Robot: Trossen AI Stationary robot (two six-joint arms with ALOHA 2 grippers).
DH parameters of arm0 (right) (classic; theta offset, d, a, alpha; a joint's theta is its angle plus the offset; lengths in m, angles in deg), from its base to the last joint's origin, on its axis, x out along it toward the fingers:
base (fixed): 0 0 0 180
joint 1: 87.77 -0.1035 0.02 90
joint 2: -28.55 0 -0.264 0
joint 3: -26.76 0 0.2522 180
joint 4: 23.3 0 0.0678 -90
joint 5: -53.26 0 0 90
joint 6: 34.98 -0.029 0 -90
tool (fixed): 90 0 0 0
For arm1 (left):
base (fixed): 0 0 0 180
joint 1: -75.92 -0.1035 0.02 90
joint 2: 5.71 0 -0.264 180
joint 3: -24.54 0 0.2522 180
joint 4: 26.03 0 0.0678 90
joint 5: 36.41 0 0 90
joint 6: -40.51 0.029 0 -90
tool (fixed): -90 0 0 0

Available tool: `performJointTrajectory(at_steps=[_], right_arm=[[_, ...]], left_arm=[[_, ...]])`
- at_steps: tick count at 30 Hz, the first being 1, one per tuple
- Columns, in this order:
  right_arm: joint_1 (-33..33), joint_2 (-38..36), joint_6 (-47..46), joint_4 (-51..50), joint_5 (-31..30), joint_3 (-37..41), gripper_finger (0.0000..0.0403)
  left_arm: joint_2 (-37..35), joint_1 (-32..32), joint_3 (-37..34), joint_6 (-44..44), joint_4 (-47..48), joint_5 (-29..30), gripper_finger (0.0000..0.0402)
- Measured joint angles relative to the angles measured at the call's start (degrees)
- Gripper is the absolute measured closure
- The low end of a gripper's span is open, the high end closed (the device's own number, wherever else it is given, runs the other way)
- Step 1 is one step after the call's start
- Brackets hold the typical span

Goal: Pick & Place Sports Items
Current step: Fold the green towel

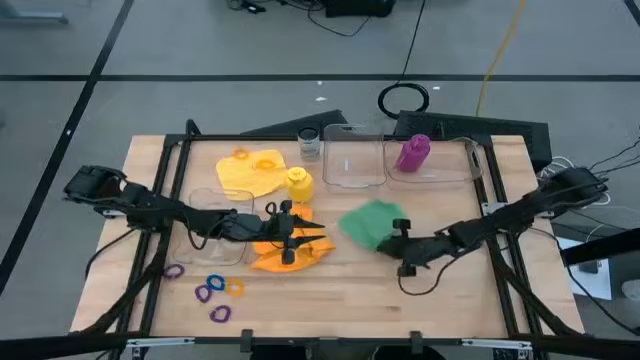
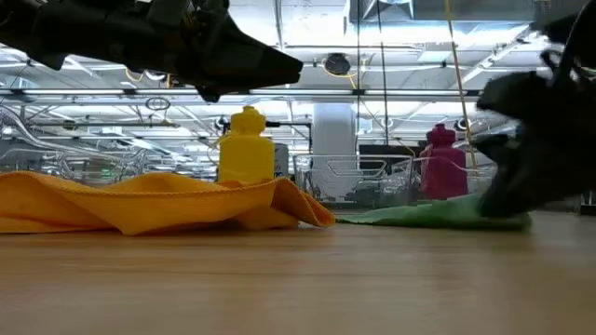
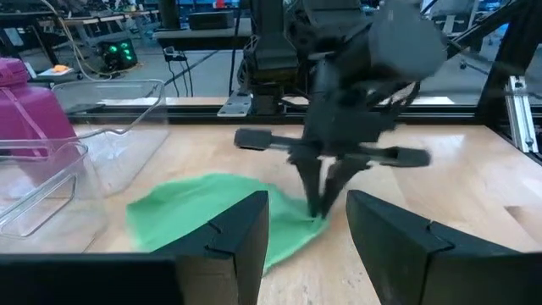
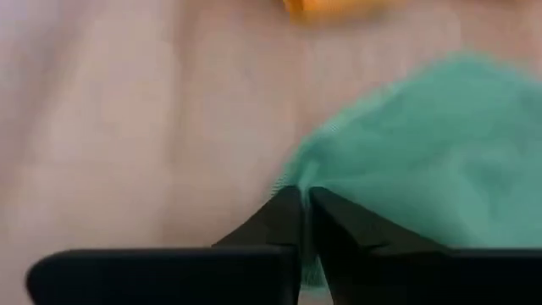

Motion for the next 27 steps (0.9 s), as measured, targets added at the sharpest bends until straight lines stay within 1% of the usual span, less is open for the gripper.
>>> performJointTrajectory(at_steps=[3,8,14,18,21,24,27], right_arm=[[-1.0,-2.8,3.4,4.7,-0.5,-0.1,0.0402],[-3.1,-8.1,6.1,9.9,-1.7,-0.2,0.0401],[-5.8,-13.0,7.5,13.0,-8.7,-0.1,0.0402],[-6.7,-15.2,7.7,14.1,-12.8,-0.2,0.0403],[-6.9,-16.5,7.7,14.7,-16.9,-0.2,0.0403],[-7.0,-17.3,8.5,14.0,-19.8,-0.2,0.0403],[-6.8,-17.7,8.0,11.0,-22.9,-0.2,0.0403]], left_arm=[[0.0,0.0,0.0,0.3,0.0,0.0,0.0263],[0.0,0.0,0.0,0.3,0.0,0.0,0.0263],[0.0,0.0,0.0,0.3,0.0,0.0,0.0263],[0.0,0.0,0.0,0.3,0.0,0.0,0.0263],[0.0,0.0,0.0,0.3,0.0,0.0,0.0263],[0.0,0.0,0.0,0.3,0.0,0.0,0.0263],[0.0,0.0,0.0,0.3,0.0,0.0,0.0263]])
